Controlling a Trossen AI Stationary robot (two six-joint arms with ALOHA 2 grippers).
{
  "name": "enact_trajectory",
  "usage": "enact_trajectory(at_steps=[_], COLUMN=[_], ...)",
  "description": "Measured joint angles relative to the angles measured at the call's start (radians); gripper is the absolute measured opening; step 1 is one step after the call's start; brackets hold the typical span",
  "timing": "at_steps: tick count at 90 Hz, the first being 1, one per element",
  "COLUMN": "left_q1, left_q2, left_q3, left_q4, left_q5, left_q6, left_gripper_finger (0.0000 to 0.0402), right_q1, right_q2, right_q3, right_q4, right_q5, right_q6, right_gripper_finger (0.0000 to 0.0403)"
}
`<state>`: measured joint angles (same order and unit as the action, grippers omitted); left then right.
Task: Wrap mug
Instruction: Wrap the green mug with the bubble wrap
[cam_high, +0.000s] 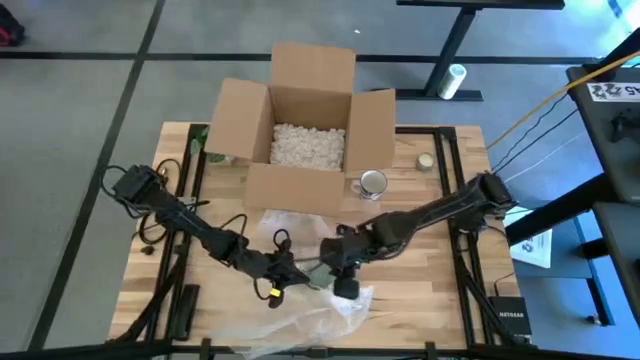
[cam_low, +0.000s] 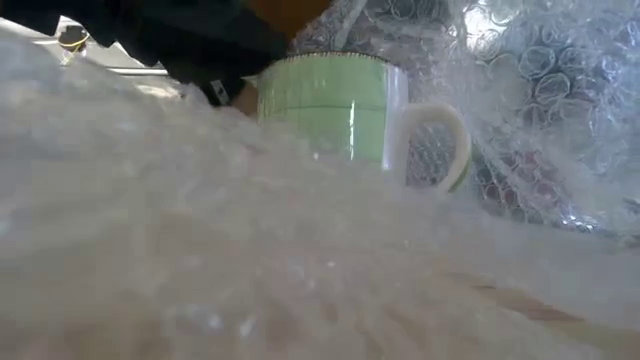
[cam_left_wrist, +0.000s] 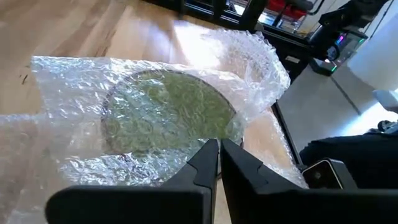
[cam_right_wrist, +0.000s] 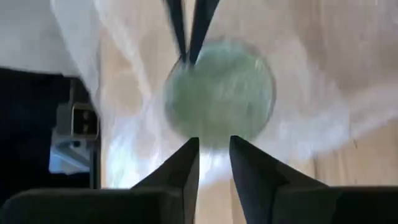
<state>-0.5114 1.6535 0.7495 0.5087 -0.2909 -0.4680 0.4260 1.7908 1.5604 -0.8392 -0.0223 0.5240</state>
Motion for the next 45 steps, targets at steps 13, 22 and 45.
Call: enact_trajectory(at_steps=[13, 22, 45], left_q1=[0.0, 0.0, -0.009], left_q2=[0.0, 0.0, 0.0], left_q3=[0.0, 0.0, 0.0], left_q4=[-0.003, -0.003, -0.005], left_q5=[0.0, 0.0, 0.0], left_q6=[-0.004, -0.004, -0.004], left_gripper_finger=[0.0, 0.0, 0.0], right_q1=[0.1, 0.166, 0.264], right_q2=[-0.011, -0.015, -0.027], right_q3=[-0.001, -0.002, -0.141], right_q4=[-0.095, -0.144, -0.073], right_q5=[0.067, 0.134, 0.188], right_q6=[0.07, 0.136, 0.32], right_gripper_finger=[0.0076, 0.0076, 0.0076])
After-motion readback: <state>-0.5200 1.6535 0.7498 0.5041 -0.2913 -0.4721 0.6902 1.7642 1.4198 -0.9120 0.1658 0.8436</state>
